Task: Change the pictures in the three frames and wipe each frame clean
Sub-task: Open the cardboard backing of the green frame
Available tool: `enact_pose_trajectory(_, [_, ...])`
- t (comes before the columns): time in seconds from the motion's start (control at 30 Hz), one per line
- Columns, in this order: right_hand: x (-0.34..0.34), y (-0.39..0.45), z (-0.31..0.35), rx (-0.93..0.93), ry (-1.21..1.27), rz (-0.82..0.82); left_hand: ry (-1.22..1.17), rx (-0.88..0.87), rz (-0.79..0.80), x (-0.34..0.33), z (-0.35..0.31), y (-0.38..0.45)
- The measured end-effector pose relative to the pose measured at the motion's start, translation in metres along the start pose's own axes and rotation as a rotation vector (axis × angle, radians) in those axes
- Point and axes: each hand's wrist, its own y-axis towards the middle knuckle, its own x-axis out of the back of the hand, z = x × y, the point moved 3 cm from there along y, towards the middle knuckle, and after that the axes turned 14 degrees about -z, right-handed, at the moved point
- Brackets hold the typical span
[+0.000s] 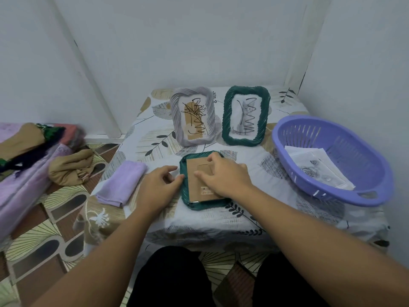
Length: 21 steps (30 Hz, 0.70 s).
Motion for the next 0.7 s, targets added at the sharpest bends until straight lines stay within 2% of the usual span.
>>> enact_pose_trajectory(0.07, [0.000,0.001,0.009,0.021,-0.122,-0.018,-0.003,0.005,-0.014,0.002,0.000,-0.001])
enact_pose_trajectory(0.17, [-0.003,0.004,0.015,0.008,-0.172,0.014,0.002,0.000,-0.019,0.001,0.000,0.000])
enact_pose_trajectory(0.27, [-0.003,0.005,0.015,-0.049,-0.122,0.042,0.004,0.009,-0.024,0.001,0.000,0.001])
enact_pose_trajectory(0.4, [0.000,0.002,0.016,-0.030,-0.078,-0.033,-0.003,0.021,-0.021,0.001,0.000,0.001])
enact_pose_trajectory(0.7, [0.005,0.001,0.016,-0.051,-0.054,-0.036,-0.057,0.089,0.008,0.004,-0.004,-0.001])
